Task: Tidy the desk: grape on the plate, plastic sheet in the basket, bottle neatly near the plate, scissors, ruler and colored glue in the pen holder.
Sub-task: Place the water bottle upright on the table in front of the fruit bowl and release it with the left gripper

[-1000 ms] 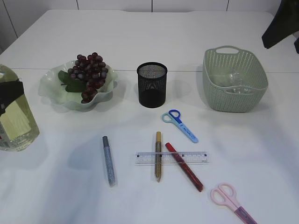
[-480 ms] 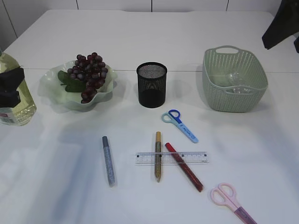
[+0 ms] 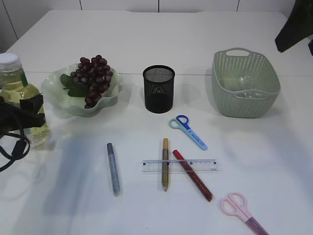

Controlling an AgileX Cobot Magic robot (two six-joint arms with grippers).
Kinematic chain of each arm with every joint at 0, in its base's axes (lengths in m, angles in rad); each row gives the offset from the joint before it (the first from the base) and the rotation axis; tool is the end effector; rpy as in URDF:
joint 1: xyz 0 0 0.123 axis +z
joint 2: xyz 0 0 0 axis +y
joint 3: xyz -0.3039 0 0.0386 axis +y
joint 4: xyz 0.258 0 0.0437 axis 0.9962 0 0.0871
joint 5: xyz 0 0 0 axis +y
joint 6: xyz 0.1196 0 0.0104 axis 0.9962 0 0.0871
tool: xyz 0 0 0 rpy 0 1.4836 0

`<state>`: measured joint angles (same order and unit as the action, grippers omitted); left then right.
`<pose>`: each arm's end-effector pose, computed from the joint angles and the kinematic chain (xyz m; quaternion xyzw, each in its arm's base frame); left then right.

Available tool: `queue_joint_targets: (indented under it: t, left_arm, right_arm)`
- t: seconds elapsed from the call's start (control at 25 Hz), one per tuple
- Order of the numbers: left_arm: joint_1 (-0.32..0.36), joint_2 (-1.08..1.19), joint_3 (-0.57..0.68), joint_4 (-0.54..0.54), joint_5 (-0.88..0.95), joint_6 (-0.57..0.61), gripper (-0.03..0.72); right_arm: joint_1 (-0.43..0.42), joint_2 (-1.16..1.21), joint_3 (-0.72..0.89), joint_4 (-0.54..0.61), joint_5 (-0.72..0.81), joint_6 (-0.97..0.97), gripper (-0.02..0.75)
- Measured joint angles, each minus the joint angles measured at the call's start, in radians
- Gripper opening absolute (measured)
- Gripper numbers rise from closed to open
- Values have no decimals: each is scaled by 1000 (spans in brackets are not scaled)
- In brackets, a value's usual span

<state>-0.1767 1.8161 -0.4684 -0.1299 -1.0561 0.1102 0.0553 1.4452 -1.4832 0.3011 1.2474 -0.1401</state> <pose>0.3249 -0.0443 0.1418 0.0508 0.7746 0.0027 0.6304 0.3054 0.0507 0.3797 -0.0793 0.9608 0.1398 0.2260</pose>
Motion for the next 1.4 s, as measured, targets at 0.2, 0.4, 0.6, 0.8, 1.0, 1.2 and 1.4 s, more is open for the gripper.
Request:
queue_joint_targets:
  t: [0.2,0.4,0.6,0.8,1.0,1.2,1.4]
  left_arm:
    - [0,63,-77,9,-11,0,448]
    - [0,130,-134,39,-10,-14,448]
    - [0,178,-180,43,-10,-23,448]
    - [0,192,-186,43,-13,-23,448]
    - [0,193,-186,43,-15,-25,448]
    - [0,193,-168,41,-35,-25,448]
    - [0,193,-156,35,-52,-27,448]
  right_arm:
    - [0,0,0,-14,0,-1,544]
    - [0,0,0,-16,0,-2,544]
    - [0,0,0,-16,0,-2,545]
    - [0,0,0,-16,0,-2,545]
    - [0,0,0,-16,0,-5,544]
    - [0,0,0,-16,0,-5,544]
    - [0,0,0,-16,0,-5,545]
